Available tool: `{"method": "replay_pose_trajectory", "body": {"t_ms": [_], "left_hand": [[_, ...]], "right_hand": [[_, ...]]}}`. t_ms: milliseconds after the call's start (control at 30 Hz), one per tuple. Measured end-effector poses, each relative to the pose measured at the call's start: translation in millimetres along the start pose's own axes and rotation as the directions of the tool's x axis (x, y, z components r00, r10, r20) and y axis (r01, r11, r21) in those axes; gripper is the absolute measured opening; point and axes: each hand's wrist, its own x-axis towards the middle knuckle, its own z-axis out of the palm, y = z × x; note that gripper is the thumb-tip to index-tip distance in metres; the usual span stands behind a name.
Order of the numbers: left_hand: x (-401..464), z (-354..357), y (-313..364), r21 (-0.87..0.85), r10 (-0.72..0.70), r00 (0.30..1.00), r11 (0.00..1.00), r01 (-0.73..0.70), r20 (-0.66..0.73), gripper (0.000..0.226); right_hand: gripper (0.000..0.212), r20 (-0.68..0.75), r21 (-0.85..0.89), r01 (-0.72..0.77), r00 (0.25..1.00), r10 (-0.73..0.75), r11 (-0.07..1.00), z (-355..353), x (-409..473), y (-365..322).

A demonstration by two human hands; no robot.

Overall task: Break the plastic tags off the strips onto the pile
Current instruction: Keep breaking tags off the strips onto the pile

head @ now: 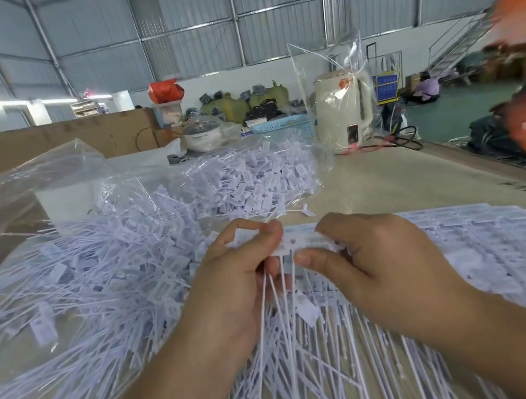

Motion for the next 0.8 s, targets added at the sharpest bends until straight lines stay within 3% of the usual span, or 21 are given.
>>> {"method": "replay_pose_trajectory", "body": {"t_ms": [167,400,500,600,800], "left_hand": [[-3.9,8.7,-0.9,-0.243,-0.049,0.999,0.969,0.043,-0.018,0.013],[-2.8,5.1,0.0,-0.376,-0.150,0.977,0.923,0.084,-0.149,0.012],[-1.6,4.1,-0.2,-0.242,-0.075,0.993,0.969,0.050,-0.095,0.013],[-4.7,7.8,-3.6,-0.083,-0.018,1.000,0.996,0.020,0.024,0.008],[-6.2,5.6,-3.9,0.005,0.010,0.994,1.000,-0.010,0.106,0.016]], "right_hand": [[0.042,-0.173,-0.076,0.039,0.984,-0.051,0.996,6.9,-2.2,-8.7],[0.035,-0.379,-0.070,0.166,0.908,-0.180,0.984,4.9,1.9,-7.7],[0.037,-0.270,-0.058,0.187,0.943,-0.196,0.981,1.9,2.0,-4.8],[0.043,-0.133,0.017,0.121,0.984,-0.118,0.992,-0.6,2.8,-6.0],[0.066,0.111,0.033,0.116,0.987,-0.119,0.993,-3.0,1.8,1.0]]}}
